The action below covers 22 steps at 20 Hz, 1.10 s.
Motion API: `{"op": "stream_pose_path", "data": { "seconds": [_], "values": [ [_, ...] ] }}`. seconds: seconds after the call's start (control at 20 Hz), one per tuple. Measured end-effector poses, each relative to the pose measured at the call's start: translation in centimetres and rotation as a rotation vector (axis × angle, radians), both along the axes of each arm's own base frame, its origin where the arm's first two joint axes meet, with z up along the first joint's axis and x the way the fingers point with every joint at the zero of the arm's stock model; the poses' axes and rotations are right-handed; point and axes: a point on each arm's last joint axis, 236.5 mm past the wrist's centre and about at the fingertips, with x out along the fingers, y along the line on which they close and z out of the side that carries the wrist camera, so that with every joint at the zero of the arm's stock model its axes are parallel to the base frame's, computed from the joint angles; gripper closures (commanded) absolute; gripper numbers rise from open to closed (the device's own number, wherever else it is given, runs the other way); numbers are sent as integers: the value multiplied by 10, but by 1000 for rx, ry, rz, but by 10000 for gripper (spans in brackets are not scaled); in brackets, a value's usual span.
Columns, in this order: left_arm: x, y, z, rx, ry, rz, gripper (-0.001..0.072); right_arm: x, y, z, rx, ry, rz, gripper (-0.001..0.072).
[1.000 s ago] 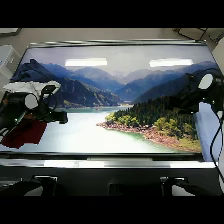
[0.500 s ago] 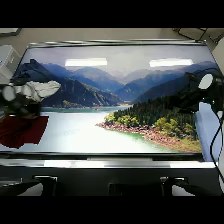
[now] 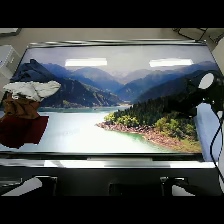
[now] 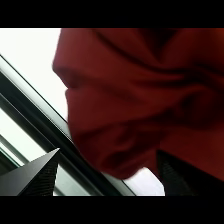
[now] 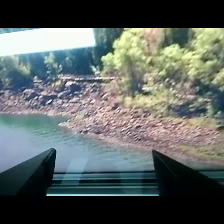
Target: Fold the clothes and pants, and hang the long-sleeved shirts on hangers.
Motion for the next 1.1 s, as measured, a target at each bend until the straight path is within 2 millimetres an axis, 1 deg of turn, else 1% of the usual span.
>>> {"op": "stream_pose_path", "data": {
  "seconds": [0.15, 0.25, 0.3, 0.35, 0.4, 0.5, 0.55, 0.6, 0.65, 0.7, 0.75, 0.8, 0.85, 0.9, 0.95, 1.0, 1.05, 1.1],
  "values": [
    [-2, 8, -28, -27, -12, 32, -6, -9, 9, 2, 38, 44, -22, 25],
    [-1, 8, -46, -54, -4, 28, 1, -15, 13, 3, 56, 71, -31, 25],
    [1, 7, -53, -70, -4, 19, 28, -17, 15, 4, 63, 85, -38, 25],
    [2, 5, -59, -84, -4, 12, 370, -19, 16, 4, 68, 95, -44, 25],
    [3, 5, -62, -90, -6, 5, 672, -21, 17, 5, 73, 103, -50, 25],
    [5, 5, -61, -92, -16, 3, 680, -23, 19, 6, 79, 112, -57, 25],
    [8, 6, -53, -79, -40, 12, 680, -24, 19, 6, 82, 116, -60, 25],
    [14, 11, -39, -47, -79, 23, 680, -23, 19, 6, 82, 114, -64, 27],
    [24, 17, -18, -7, -145, 51, 680, -21, 19, 6, 83, 106, -66, 29],
    [37, 23, 12, 46, -241, 80, 680, -17, 20, 6, 83, 89, -71, 44],
    [54, 25, 51, 104, -363, 100, 680, -11, 19, 6, 82, 66, -80, 44],
    [70, 22, 95, 167, -498, 106, 680, -5, 19, 5, 81, 42, -87, 44],
    [85, 12, 147, 230, -654, 101, 681, 0, 18, 5, 80, 19, -95, 43],
    [95, -7, 195, 278, -793, 75, 681, 6, 18, 5, 80, -4, -102, 43],
    [100, -36, 246, 314, -936, 33, 681, 11, 17, 6, 80, -23, -111, 43],
    [99, -70, 287, 328, -1057, -20, 681, 14, 17, 6, 80, -35, -117, 43],
    [94, -110, 324, 320, -1172, -87, 681, 16, 17, 6, 80, -45, -119, 43],
    [87, -148, 348, 297, -1261, -161, 681, 18, 17, 6, 80, -53, -122, 44]
  ]
}}
